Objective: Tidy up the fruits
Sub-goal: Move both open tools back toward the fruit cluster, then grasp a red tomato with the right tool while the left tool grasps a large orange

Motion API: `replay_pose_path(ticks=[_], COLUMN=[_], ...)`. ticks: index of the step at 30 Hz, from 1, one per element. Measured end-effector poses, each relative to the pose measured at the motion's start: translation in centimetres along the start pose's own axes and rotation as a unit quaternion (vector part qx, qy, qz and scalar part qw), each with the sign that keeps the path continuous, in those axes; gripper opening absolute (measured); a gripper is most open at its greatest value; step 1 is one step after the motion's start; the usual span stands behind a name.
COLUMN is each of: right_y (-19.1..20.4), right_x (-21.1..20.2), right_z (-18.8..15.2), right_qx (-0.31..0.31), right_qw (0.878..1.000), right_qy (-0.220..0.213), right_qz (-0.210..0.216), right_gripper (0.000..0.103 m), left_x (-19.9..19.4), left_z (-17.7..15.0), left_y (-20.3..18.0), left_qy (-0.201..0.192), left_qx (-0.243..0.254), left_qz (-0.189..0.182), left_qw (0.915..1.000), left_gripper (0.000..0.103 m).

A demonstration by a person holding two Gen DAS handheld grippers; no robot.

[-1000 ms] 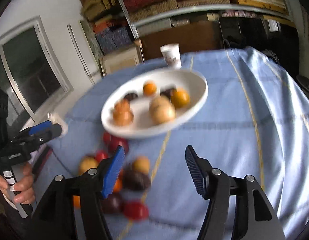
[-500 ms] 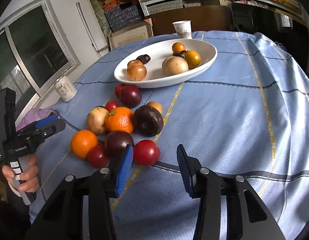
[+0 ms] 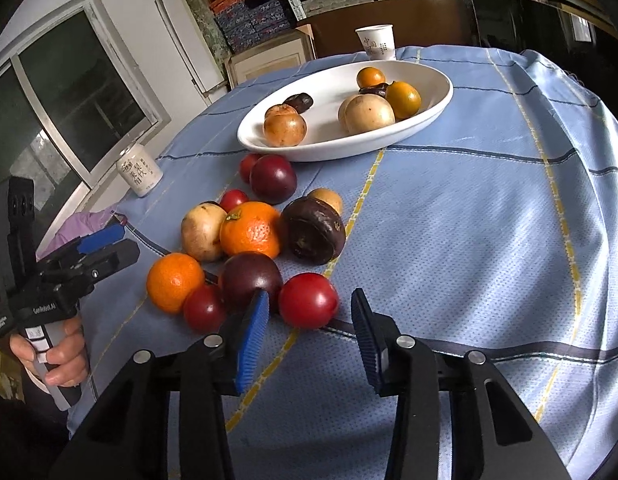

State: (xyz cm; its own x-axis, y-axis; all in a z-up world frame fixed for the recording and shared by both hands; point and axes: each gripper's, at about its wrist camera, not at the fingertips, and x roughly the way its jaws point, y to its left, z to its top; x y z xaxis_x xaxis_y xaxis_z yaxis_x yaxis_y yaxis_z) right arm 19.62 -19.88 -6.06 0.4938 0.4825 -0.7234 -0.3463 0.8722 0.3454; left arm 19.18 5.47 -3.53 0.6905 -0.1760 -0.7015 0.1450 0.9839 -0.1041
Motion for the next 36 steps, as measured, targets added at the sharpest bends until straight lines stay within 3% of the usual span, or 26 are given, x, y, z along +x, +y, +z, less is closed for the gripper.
replay_pose_path(ticks=[7, 13, 19, 21, 24, 29, 36], right_y=[-0.6, -1.0, -2.2, -2.5, -2.3, -2.0, -2.1], right_x=[0.4, -0.3, -2.1, -2.2, -2.4, -2.5, -2.7], right_z=[0.2, 0.2, 0.5, 0.6, 0.6, 0.5, 0.5], right_qx=[0.019, 0.030, 0.053, 0.058, 0.053, 0.046, 0.051], right_qw=[1.000, 0.999, 0.997, 0.997, 0.997, 0.997, 0.997], right_qy=[0.005, -0.011, -0.052, -0.054, -0.057, -0.059, -0.060], right_qz=[0.022, 0.029, 0.012, 0.012, 0.008, 0.010, 0.017], right_gripper=[0.033, 0.031, 0.031, 0.031, 0.031, 0.031, 0.031], left_x=[-0.1, -0.2, -0.5, -0.3, 0.4, 1.5, 2.5], left_z=[-0.1, -0.2, -0.7, -0.9, -0.9, -0.8, -0.9], left_y=[-0.2, -0.7, -2.5, -3.2, -3.7, -3.0, -3.2], left_qy=[-0.002, -0.001, 0.001, 0.009, 0.032, 0.057, 0.081], left_qx=[0.004, 0.016, 0.057, 0.071, 0.077, 0.049, 0.035], left_qz=[-0.002, -0.008, -0.064, -0.088, -0.106, -0.123, -0.142], left_qw=[1.0000, 0.9998, 0.9963, 0.9935, 0.9909, 0.9896, 0.9859], left_gripper=[0.098, 0.098, 0.097, 0.082, 0.068, 0.059, 0.056])
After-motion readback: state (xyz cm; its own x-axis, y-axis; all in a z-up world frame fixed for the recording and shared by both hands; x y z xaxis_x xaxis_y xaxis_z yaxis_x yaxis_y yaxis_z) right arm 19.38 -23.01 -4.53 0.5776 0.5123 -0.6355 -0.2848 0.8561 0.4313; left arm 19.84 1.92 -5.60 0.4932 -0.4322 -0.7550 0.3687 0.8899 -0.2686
